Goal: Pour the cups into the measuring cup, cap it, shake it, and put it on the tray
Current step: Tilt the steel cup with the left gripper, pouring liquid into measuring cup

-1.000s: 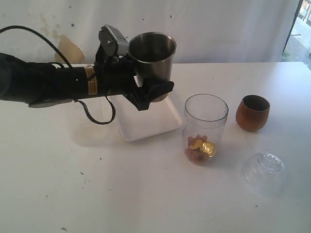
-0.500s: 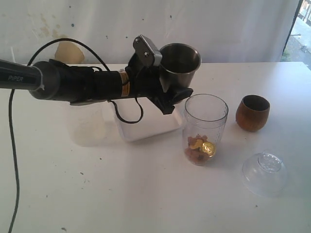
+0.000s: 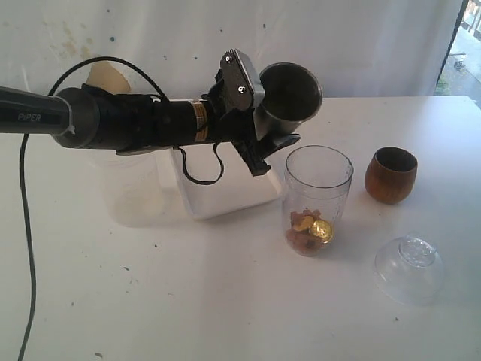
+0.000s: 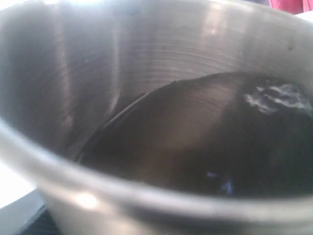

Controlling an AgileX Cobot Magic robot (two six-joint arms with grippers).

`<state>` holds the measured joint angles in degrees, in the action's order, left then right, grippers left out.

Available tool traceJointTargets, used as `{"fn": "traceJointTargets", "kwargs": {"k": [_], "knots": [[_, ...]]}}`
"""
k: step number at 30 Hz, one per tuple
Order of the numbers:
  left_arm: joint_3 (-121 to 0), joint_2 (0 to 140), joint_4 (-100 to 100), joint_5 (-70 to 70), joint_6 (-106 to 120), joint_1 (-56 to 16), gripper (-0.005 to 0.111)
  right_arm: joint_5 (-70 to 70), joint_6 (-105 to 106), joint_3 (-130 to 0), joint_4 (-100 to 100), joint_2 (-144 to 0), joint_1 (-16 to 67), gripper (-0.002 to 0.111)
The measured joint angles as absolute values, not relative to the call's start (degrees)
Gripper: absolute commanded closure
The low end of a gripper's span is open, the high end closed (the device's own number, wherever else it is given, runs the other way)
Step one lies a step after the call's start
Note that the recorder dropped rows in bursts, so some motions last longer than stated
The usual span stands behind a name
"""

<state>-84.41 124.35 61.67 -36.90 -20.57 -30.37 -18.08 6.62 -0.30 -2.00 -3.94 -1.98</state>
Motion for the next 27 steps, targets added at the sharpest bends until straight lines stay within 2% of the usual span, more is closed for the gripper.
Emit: {"fn": "traceJointTargets", "kwargs": {"k": [27], "knots": [[-86.1, 124.3, 60.6, -36.5, -2.6, -30.4, 0.107, -18.2, 6.6, -0.3, -2.0, -3.9, -2.0, 0.108]]}}
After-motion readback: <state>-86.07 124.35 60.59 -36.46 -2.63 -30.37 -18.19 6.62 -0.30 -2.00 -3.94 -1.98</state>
